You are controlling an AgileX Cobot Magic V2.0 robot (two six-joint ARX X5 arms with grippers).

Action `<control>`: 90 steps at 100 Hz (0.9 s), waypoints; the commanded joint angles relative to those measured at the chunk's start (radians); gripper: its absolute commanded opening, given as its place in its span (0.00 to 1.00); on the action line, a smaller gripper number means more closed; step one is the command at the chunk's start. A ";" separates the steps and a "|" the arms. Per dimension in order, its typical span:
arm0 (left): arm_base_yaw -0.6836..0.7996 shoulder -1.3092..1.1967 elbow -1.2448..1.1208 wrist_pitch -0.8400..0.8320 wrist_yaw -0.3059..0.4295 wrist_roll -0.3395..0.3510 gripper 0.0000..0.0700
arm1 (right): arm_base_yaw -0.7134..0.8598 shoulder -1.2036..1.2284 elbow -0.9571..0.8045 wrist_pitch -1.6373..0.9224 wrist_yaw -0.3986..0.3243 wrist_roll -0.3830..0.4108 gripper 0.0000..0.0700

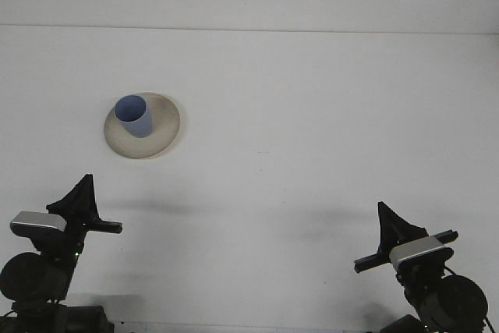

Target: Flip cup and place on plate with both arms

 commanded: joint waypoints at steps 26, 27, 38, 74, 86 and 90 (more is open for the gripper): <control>-0.076 -0.161 -0.303 0.196 -0.148 0.016 0.02 | 0.003 0.000 0.008 0.011 0.000 0.014 0.00; -0.076 -0.169 -0.311 0.196 -0.148 0.010 0.02 | 0.003 0.000 0.008 0.011 0.000 0.014 0.00; -0.077 -0.243 -0.390 0.199 -0.145 -0.029 0.02 | 0.003 0.000 0.008 0.011 0.000 0.014 0.00; -0.077 -0.238 -0.428 0.179 -0.142 -0.034 0.02 | 0.003 0.000 0.008 0.011 0.000 0.014 0.00; -0.077 -0.238 -0.428 0.179 -0.142 -0.034 0.02 | 0.003 0.000 0.008 0.011 0.000 0.014 0.00; -0.077 -0.238 -0.428 0.178 -0.142 -0.034 0.02 | 0.003 0.000 0.008 0.011 0.000 0.014 0.00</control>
